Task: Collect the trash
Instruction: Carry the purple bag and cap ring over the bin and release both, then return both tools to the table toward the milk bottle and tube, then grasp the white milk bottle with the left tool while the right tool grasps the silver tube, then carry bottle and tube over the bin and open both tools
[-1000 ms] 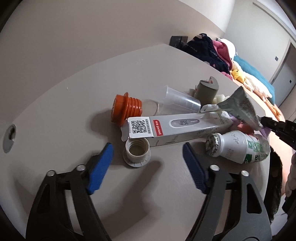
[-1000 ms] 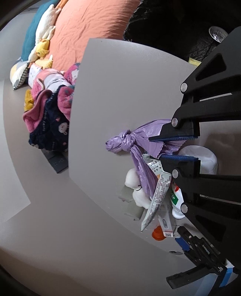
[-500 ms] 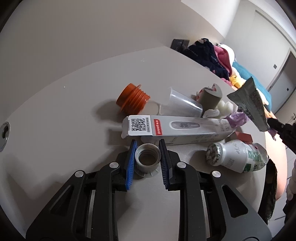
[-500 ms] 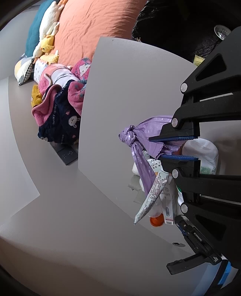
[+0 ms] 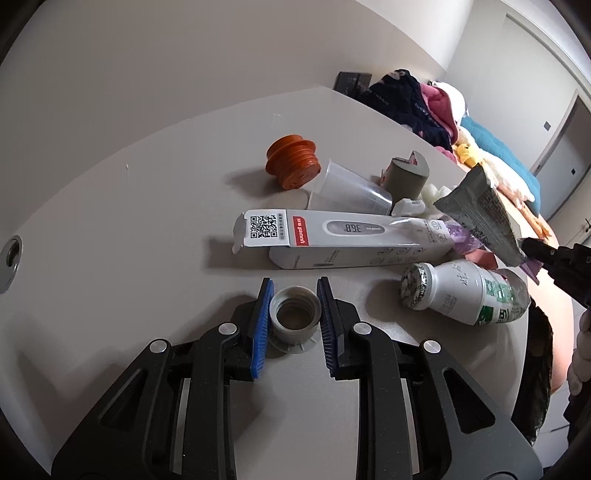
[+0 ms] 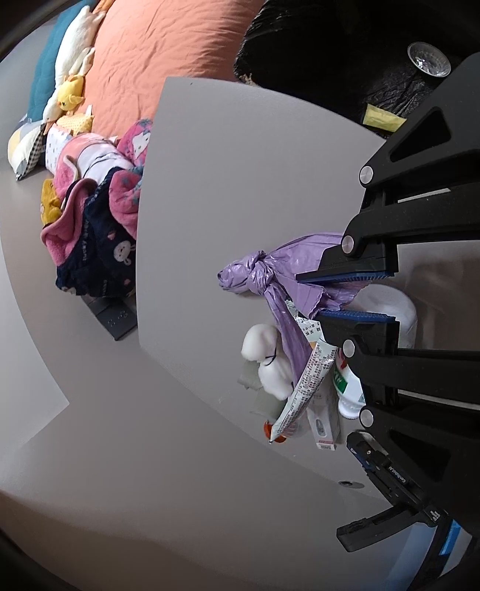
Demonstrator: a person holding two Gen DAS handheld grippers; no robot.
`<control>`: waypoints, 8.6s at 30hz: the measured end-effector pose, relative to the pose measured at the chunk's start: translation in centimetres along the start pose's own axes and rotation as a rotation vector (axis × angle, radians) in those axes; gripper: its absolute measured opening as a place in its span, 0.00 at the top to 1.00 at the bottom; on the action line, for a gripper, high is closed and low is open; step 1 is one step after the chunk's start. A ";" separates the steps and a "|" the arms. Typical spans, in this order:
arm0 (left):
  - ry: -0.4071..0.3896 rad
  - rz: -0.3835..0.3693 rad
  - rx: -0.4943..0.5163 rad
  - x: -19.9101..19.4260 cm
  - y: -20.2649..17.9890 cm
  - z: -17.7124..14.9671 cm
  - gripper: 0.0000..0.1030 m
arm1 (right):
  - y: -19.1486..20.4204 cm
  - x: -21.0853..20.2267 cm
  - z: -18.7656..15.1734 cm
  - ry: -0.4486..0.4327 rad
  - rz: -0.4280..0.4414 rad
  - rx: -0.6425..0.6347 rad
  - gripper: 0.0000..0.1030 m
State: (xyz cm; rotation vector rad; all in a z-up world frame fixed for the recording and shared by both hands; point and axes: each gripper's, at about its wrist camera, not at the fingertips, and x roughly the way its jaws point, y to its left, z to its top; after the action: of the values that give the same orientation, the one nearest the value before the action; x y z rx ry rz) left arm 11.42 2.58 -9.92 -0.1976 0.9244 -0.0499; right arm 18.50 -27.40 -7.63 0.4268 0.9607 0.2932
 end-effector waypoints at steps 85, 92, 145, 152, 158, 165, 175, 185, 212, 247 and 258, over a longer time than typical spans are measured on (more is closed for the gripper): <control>-0.064 -0.475 0.452 -4.6 -26.2 -0.7 0.77 | -11.4 -23.9 -5.4 -0.430 -0.194 0.125 0.98; 0.048 -0.543 0.492 -3.3 -30.0 -1.9 0.40 | -13.3 -24.9 -6.4 -0.389 -0.235 0.161 0.75; 0.021 -0.158 0.156 -2.0 -17.1 1.4 0.10 | -5.4 -14.9 -2.4 -0.251 -0.095 -0.044 0.30; 0.074 -0.085 0.022 -0.2 -14.4 2.2 0.10 | -4.0 -12.5 -1.2 -0.218 -0.061 -0.090 0.30; 0.120 -0.031 -0.065 1.3 -13.2 2.6 0.10 | -3.1 -10.9 -0.3 -0.196 -0.039 -0.126 0.30; 0.171 0.004 -0.094 3.0 -13.2 2.5 0.10 | -2.4 -9.2 0.4 -0.167 -0.015 -0.147 0.30; 0.190 -0.037 -0.141 3.8 -12.4 2.7 0.22 | -1.1 -6.9 1.1 -0.115 0.003 -0.190 0.30; 0.181 -0.047 -0.189 3.0 -9.8 2.6 0.29 | 1.2 -3.8 0.8 -0.045 0.027 -0.256 0.30; 0.232 -0.107 -0.324 3.6 -6.0 3.6 0.46 | 5.7 3.9 -0.4 0.101 0.003 -0.481 0.65; 0.068 -0.205 -0.079 -3.1 -11.2 4.3 0.61 | 4.0 -7.0 -0.3 -0.082 0.071 -0.340 0.87; 0.081 -0.290 0.057 -3.0 -16.0 4.4 0.61 | 0.7 -11.5 -1.4 -0.151 0.005 -0.264 0.87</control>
State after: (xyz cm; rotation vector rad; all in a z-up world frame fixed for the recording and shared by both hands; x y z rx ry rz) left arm 13.74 -12.10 -1.93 -0.2770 0.9679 -0.3538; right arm 11.08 -31.37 0.33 0.2061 0.7604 0.3819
